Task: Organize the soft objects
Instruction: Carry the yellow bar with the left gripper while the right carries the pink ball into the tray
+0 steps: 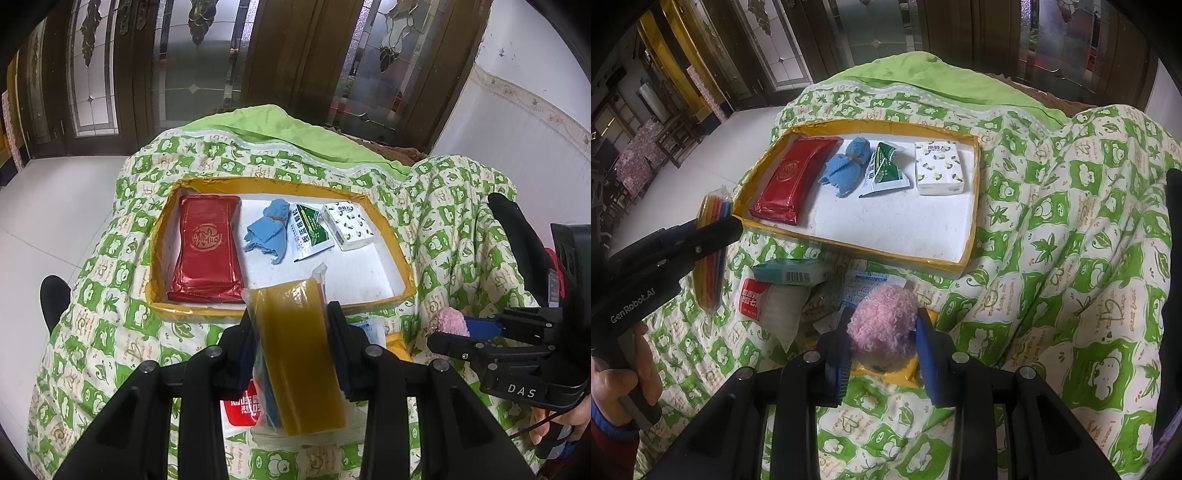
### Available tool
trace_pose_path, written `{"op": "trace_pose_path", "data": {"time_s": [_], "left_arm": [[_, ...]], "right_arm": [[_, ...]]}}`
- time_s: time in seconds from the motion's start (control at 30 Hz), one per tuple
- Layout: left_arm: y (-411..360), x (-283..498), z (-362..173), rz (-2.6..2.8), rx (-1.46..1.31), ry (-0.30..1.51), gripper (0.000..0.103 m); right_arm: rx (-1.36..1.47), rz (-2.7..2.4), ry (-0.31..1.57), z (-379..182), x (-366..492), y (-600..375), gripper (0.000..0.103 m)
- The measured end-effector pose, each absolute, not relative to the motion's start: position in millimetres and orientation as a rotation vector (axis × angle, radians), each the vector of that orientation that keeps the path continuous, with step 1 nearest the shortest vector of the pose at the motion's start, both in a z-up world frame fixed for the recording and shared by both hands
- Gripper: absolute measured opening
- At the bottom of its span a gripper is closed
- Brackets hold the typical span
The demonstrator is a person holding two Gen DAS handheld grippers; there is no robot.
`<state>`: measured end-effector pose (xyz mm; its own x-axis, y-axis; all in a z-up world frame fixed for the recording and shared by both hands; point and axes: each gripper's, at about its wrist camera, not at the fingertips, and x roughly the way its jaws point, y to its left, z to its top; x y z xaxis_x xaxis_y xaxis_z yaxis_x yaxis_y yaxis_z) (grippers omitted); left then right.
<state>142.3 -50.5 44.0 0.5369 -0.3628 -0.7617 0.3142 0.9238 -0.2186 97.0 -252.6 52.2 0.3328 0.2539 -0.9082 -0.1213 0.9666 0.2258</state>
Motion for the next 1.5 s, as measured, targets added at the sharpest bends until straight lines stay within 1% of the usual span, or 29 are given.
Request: {"op": "trace_pose_path", "data": {"time_s": [0.33, 0.73, 1.07, 1.2, 1.5], "left_arm": [[-52.2, 162.1, 43.6, -0.39, -0.065, 0.932, 0.035], [-52.5, 191.8, 38.8, -0.366, -0.047, 0.944, 0.035], [-67.6, 228.0, 36.4, -0.375, -0.057, 0.943, 0.035], [-76.3, 238.3, 24.4, -0.382, -0.051, 0.961, 0.035], [-89.0, 256.8, -3.3, -0.38, -0.039, 0.995, 0.035]], "right_arm": [[0.129, 0.23, 1.195, 54.2, 118.3, -261.1, 0.033], [0.222, 0.165, 1.16, 67.1, 162.7, -293.9, 0.033], [0.223, 0.172, 1.182, 39.1, 185.7, -290.4, 0.034], [0.209, 0.182, 1.196, 26.0, 190.7, -287.9, 0.034], [0.17, 0.197, 1.189, 15.7, 206.0, -280.6, 0.034]]}}
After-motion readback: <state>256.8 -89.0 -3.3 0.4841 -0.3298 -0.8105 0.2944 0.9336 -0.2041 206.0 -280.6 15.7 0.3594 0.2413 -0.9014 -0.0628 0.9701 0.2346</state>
